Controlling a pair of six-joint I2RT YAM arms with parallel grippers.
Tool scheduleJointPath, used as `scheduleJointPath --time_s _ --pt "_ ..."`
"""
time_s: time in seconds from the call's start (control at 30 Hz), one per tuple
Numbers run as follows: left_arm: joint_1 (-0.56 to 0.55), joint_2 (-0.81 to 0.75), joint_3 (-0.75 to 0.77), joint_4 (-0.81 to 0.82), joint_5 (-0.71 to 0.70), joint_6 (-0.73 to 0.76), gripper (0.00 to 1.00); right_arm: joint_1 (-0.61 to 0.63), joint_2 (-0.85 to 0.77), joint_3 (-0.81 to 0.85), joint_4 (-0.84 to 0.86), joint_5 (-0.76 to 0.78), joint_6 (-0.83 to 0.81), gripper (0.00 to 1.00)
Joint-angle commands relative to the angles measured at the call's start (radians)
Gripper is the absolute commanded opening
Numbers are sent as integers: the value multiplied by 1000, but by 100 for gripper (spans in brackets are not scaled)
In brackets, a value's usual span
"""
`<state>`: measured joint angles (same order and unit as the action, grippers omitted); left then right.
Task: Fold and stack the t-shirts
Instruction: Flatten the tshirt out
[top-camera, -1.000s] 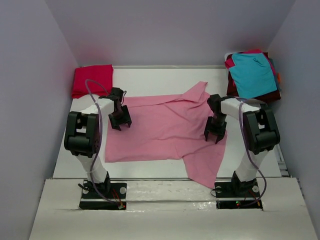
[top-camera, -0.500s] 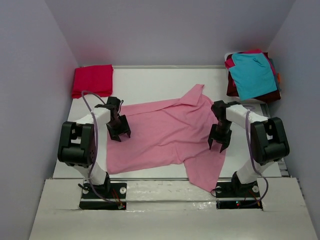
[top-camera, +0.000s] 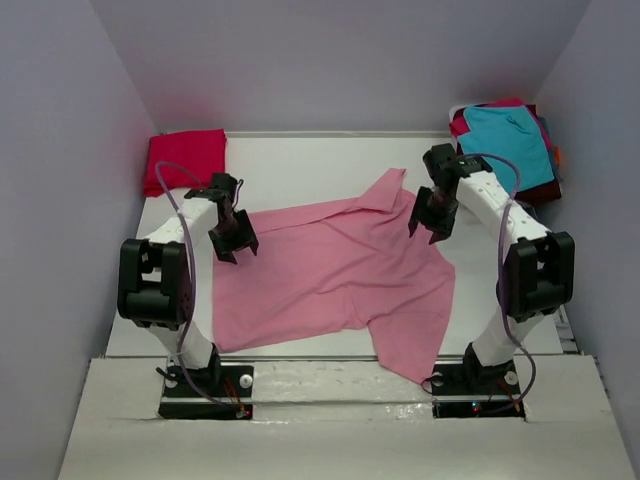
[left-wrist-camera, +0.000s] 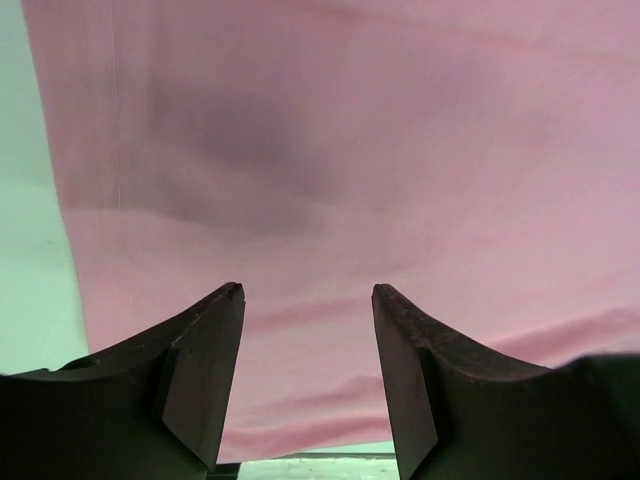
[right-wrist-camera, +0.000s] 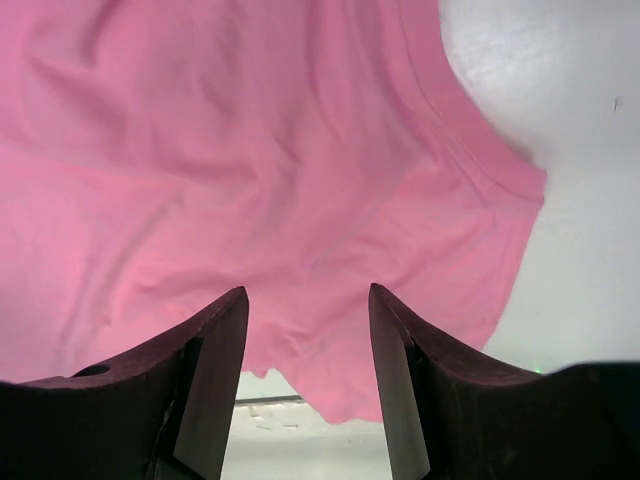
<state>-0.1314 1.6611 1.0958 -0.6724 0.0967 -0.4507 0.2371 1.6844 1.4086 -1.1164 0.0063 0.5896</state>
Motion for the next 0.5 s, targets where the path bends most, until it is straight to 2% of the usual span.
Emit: scheduleJointPath --time_s 0.0,0.17,0.47 --pt "4 12 104 -36 -22 -8 65 7 112 196 29 47 -40 57" --pt "4 58 205 -32 -41 -9 65 7 274 354 76 21 -65 56" --pt "4 150 300 -12 -88 -14 65 7 462 527 167 -63 -91 53"
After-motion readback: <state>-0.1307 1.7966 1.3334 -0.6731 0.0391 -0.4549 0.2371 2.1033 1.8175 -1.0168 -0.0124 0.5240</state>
